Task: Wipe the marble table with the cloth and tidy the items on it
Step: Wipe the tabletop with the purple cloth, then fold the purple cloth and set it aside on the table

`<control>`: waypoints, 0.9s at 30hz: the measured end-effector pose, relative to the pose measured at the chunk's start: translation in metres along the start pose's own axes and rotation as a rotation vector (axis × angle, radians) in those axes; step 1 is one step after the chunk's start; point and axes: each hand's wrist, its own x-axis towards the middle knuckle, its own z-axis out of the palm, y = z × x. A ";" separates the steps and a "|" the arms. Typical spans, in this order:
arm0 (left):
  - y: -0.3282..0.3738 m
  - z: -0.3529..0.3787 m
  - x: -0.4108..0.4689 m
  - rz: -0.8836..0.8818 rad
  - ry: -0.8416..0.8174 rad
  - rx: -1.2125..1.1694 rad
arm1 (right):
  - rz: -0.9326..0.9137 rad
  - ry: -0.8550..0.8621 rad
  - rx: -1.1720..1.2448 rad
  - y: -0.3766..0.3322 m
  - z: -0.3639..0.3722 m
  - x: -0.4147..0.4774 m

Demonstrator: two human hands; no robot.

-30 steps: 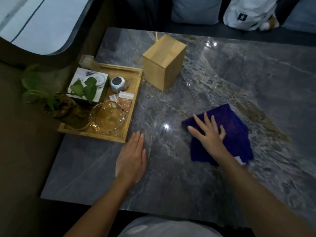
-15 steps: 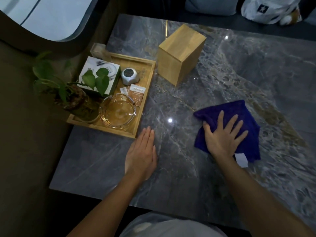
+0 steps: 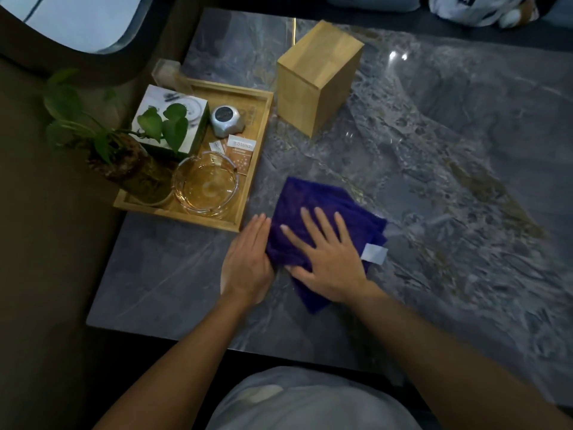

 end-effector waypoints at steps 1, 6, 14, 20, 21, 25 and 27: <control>0.000 -0.001 0.000 -0.006 0.004 -0.011 | -0.030 -0.004 0.015 -0.005 0.002 -0.006; -0.003 0.000 -0.005 0.067 0.006 -0.055 | -0.122 -0.047 0.147 -0.013 0.000 -0.034; 0.023 -0.017 -0.026 -0.002 0.071 -0.296 | -0.005 -0.361 0.854 0.005 -0.034 -0.052; 0.081 -0.052 -0.026 0.015 -0.498 -0.549 | 0.366 -0.547 1.231 0.032 -0.085 -0.047; 0.088 -0.052 -0.023 0.041 -0.552 -0.443 | 0.382 -0.538 1.226 0.038 -0.092 -0.046; 0.109 -0.056 0.001 0.047 -0.339 -0.468 | 0.292 -0.521 1.289 0.064 -0.108 -0.038; 0.120 -0.066 0.015 0.038 -0.306 -0.515 | 0.248 -0.471 1.359 0.074 -0.115 -0.037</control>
